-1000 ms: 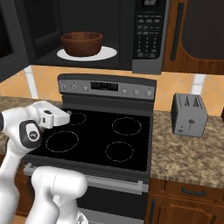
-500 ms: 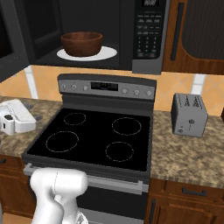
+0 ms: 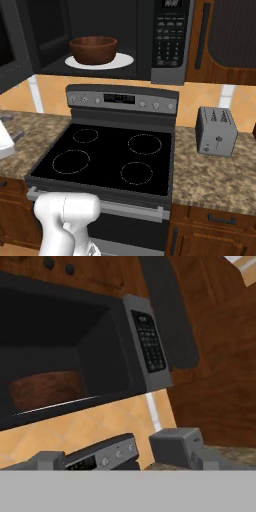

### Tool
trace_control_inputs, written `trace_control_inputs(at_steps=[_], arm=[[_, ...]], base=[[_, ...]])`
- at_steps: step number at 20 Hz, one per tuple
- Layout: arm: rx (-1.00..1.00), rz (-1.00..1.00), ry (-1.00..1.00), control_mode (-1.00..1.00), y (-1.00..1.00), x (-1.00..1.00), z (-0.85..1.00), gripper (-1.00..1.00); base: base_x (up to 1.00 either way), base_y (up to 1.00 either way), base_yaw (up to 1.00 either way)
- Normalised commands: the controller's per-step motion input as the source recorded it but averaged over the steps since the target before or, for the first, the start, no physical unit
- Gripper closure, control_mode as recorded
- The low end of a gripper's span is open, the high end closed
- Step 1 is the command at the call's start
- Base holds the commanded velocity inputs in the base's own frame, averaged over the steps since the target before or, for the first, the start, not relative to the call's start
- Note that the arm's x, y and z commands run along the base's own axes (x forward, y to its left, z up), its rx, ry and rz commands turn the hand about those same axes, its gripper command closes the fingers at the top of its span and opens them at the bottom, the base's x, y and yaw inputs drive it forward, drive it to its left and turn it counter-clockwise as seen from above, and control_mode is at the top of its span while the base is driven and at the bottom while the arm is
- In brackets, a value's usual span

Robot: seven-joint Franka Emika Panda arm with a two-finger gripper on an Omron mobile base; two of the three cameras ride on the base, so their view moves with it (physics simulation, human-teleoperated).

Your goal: Open the microwave, place the bowl with waffle inside the microwave, then close the microwave door and turn it on.

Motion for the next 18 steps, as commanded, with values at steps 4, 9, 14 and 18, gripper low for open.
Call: trace_control_inputs(at_steps=[4, 9, 14, 18], arm=[[-0.01, 0.00, -0.26, -1.00, 0.00, 0.04, -0.43, -1.00], [-0.02, 0.00, -0.26, -1.00, 0.42, 0.00, -0.10, -1.00], [0.00, 0.00, -0.24, -1.00, 0.48, -0.08, 0.00, -1.00], [-0.03, 0.00, -0.03, -1.00, 0.22, -0.10, 0.00, -1.00]], base=[[0.00, 0.00, 0.00], [0.00, 0.00, 0.00], [0.00, 0.00, 0.00], [0.00, 0.00, 0.00]])
